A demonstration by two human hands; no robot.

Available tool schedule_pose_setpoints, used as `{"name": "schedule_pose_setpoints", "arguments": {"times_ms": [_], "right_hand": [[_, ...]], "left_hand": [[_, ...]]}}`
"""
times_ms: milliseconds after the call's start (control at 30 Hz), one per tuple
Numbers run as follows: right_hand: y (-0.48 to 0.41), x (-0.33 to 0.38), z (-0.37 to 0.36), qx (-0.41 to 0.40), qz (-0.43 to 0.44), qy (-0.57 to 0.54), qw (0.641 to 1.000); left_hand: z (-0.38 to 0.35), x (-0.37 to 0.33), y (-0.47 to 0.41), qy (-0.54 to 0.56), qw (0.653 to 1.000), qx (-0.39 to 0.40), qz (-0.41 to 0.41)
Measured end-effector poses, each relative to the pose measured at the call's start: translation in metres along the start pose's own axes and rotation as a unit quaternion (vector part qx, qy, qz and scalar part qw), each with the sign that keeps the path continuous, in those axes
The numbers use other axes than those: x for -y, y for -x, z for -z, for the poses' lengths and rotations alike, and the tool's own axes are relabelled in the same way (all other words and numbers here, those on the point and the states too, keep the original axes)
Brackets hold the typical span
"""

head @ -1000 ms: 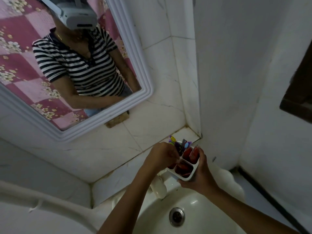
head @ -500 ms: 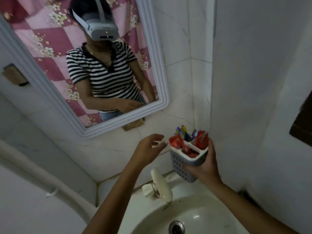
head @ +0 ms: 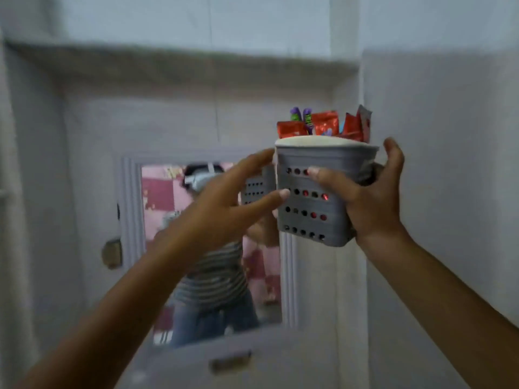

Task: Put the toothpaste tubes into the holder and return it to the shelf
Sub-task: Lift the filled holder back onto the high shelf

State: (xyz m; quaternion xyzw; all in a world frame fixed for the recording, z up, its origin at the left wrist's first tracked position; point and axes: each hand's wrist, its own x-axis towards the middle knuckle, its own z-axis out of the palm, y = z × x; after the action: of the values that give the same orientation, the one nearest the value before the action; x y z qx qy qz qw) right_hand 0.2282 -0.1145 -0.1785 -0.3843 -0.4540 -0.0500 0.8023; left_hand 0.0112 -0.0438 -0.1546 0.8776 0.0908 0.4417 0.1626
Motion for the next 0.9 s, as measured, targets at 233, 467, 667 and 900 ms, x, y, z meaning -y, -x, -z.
{"name": "schedule_pose_setpoints", "arguments": {"times_ms": [233, 467, 667, 900], "right_hand": [[-0.152, 0.141, -0.064, -0.039, 0.097, 0.004, 0.995], [-0.222, 0.158, -0.117, -0.138, 0.147, 0.171, 0.964], [-0.254, 0.129, -0.136, -0.147, 0.092, 0.233, 0.957], [-0.267, 0.089, -0.145, -0.094, 0.139, 0.354, 0.920]], "left_hand": [[0.103, -0.042, -0.116, -0.463, 0.873, -0.129, -0.080], [0.127, 0.010, -0.158, -0.570, 0.820, -0.059, 0.006], [0.122, 0.029, -0.162, -0.536, 0.836, -0.116, -0.033], [0.120, 0.038, -0.164, -0.519, 0.844, -0.131, -0.040]]}}
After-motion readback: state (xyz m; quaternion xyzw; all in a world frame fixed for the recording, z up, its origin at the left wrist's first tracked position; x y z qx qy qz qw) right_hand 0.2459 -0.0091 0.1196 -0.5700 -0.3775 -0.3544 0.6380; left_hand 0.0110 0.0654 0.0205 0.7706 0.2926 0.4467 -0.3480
